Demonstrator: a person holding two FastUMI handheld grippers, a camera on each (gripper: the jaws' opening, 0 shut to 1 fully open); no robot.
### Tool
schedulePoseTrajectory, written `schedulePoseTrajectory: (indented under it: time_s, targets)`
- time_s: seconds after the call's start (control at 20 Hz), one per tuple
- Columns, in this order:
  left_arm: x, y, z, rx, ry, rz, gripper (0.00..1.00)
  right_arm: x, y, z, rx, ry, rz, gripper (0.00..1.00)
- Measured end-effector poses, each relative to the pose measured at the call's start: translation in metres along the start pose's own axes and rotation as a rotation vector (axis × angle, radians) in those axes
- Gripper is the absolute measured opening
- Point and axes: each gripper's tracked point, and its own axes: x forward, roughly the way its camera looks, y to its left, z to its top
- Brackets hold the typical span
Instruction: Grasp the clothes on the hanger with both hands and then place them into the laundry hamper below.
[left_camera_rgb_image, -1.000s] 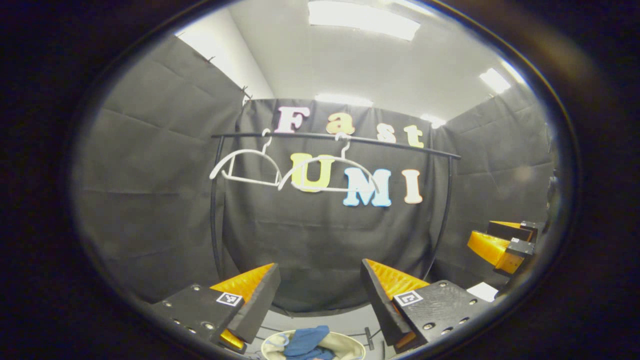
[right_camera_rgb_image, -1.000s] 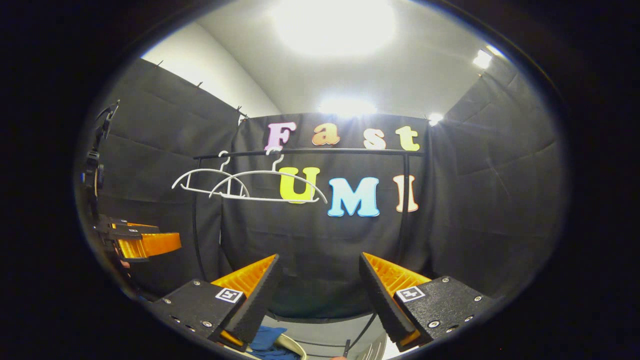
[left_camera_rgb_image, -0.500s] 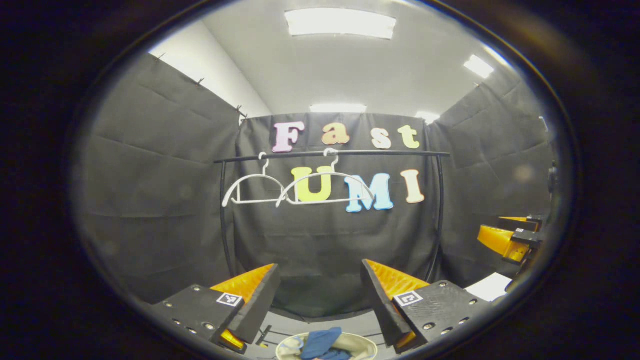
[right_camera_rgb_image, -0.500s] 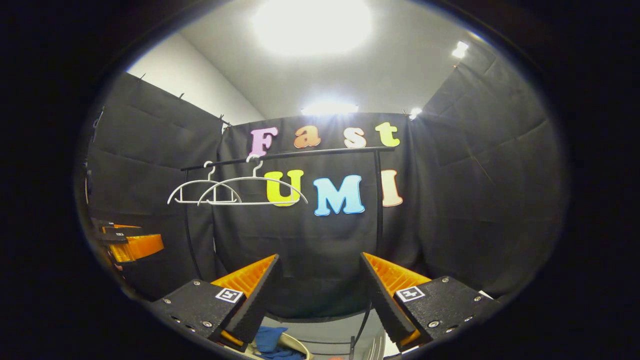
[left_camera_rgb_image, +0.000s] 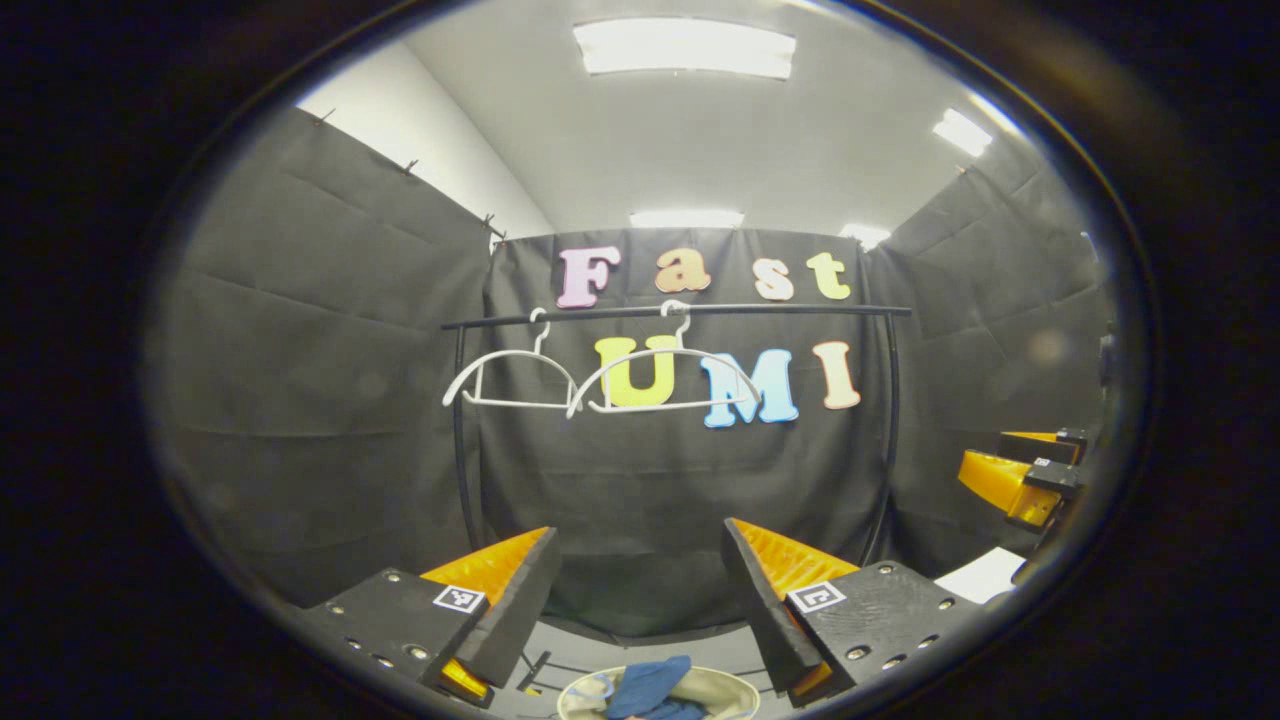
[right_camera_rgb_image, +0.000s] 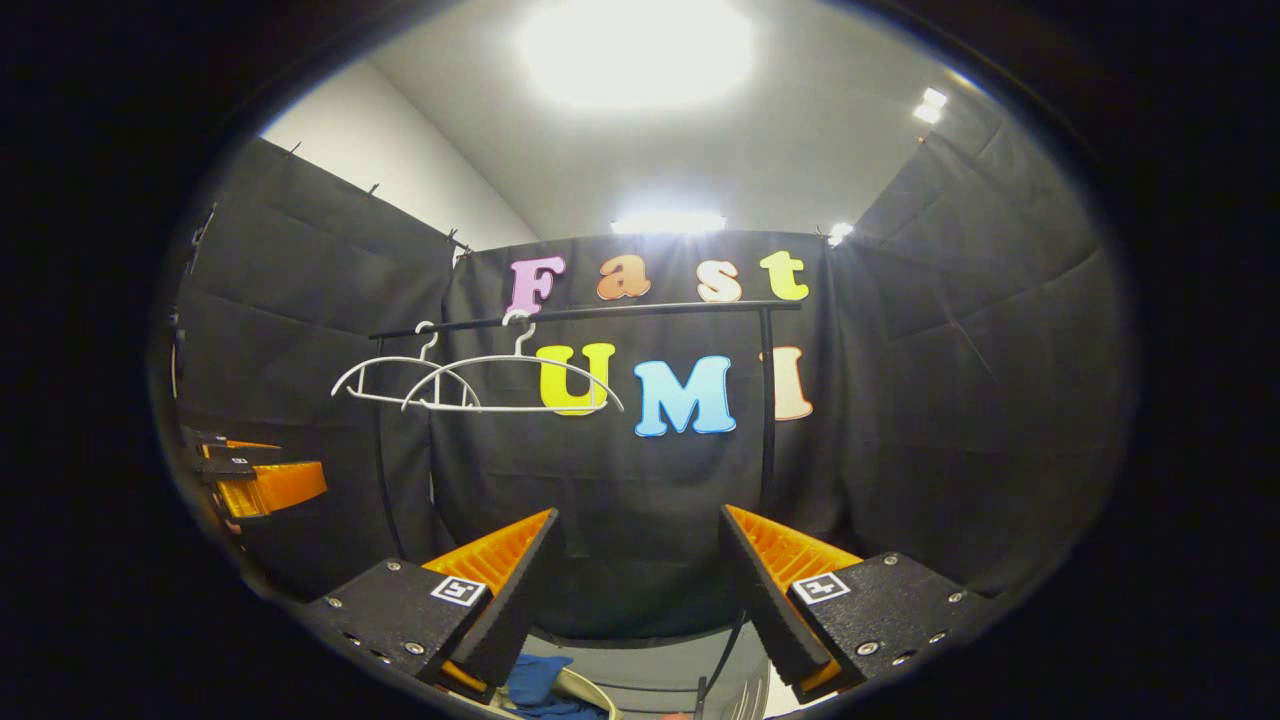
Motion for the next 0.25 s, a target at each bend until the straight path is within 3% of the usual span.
schedulePoseTrajectory:
  time_s: [0.25]
  targets:
    - [0.0043,0.0017,0.0025,-0.002,-0.022,-0.012,0.92,0.0049,-0.0006,-0.0002,-0.01,0.001,-0.016,0.95]
